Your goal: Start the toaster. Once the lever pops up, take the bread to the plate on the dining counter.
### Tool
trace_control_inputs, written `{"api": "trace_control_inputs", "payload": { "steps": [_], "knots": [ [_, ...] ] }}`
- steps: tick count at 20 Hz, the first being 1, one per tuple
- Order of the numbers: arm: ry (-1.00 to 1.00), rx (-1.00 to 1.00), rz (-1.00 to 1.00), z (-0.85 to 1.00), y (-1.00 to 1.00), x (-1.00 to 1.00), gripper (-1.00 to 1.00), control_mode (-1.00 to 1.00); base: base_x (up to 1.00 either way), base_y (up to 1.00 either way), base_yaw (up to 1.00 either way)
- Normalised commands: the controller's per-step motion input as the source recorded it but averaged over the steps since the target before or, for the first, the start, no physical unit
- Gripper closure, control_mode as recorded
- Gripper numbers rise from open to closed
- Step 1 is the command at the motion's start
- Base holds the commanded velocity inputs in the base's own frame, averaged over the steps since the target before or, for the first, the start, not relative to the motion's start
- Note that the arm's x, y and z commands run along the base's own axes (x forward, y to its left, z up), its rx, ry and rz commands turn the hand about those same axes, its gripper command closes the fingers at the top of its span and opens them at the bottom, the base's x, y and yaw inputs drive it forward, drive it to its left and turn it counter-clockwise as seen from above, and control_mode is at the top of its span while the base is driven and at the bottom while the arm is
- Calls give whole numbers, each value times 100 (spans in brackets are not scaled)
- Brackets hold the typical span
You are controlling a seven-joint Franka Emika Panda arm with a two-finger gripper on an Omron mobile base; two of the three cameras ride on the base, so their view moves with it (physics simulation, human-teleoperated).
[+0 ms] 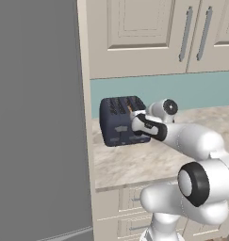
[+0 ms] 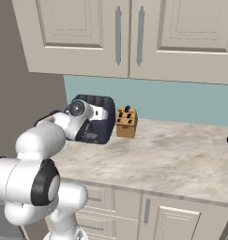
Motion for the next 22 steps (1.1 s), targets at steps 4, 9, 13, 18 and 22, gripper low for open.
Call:
{"api": "trace_control_inputs", "payload": {
  "steps": [4,9,13,18,22],
  "knots": [
    [-1,0,-5,29,16,0,-100,-100,0,0,0],
    [0,0,-5,32,21,0,-100,-100,0,0,0],
    [0,0,-5,25,13,0,-100,-100,0,0,0],
    [0,0,-2,8,7,2,-100,-100,0,0,0],
    [-6,0,0,0,0,1,-100,-100,0,0,0]
  ]
}}
